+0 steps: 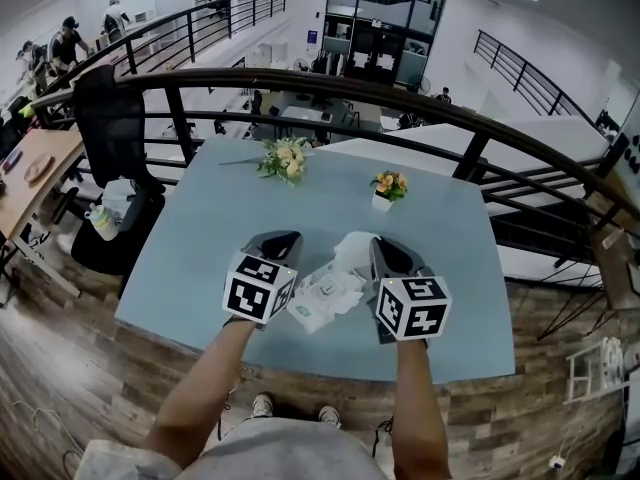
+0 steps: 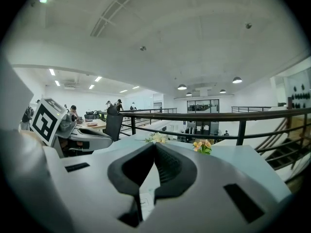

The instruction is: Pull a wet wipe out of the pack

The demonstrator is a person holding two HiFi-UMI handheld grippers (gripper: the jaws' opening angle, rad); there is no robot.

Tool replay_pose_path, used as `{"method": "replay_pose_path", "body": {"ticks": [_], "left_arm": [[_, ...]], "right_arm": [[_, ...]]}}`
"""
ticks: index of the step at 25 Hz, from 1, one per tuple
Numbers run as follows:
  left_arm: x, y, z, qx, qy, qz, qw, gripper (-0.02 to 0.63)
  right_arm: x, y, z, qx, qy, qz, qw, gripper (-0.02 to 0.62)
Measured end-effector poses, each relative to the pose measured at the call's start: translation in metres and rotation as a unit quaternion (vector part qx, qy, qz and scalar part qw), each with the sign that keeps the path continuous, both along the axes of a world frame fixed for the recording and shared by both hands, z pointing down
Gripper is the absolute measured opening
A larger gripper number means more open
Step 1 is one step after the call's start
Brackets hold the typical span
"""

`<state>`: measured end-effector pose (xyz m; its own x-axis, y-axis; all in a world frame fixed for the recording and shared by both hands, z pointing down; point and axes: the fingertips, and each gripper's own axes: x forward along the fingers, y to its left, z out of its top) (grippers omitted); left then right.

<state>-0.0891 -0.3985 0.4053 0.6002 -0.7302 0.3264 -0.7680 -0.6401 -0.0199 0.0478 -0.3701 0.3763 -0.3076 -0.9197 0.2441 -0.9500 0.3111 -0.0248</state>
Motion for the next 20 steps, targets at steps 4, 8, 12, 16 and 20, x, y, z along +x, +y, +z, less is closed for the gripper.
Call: {"method": "replay_pose_path", "body": {"ticks": [4,8,12,16,20], "left_arm": [[-0.004,-0.001,-0.005,0.006,0.002,-0.008,0.9999,-0.005],[-0.009,-0.003,-0.011,0.012,0.006,-0.017,0.9998,-0.005],[-0.011,-0.002,-0.014,0.015,0.005,-0.021,0.9997,-0.005],[-0.014,-0.004,-0.016,0.017,0.008,-0.023,0.9996,-0.005],[-0.013,-0.003,-0.015,0.016,0.008,-0.022,0.9996,-0.005]], "right_arm": [[0.007,0.002,-0.007,0.016,0.000,0.012,1.000,0.006],[0.013,0.001,-0.013,0.028,0.004,0.032,0.999,0.006],[0.017,0.003,-0.017,0.034,0.004,0.035,0.999,0.006],[0.019,0.003,-0.016,0.034,0.002,0.038,0.999,0.006],[0.021,0.004,-0.014,0.033,0.002,0.037,0.999,0.005]]}}
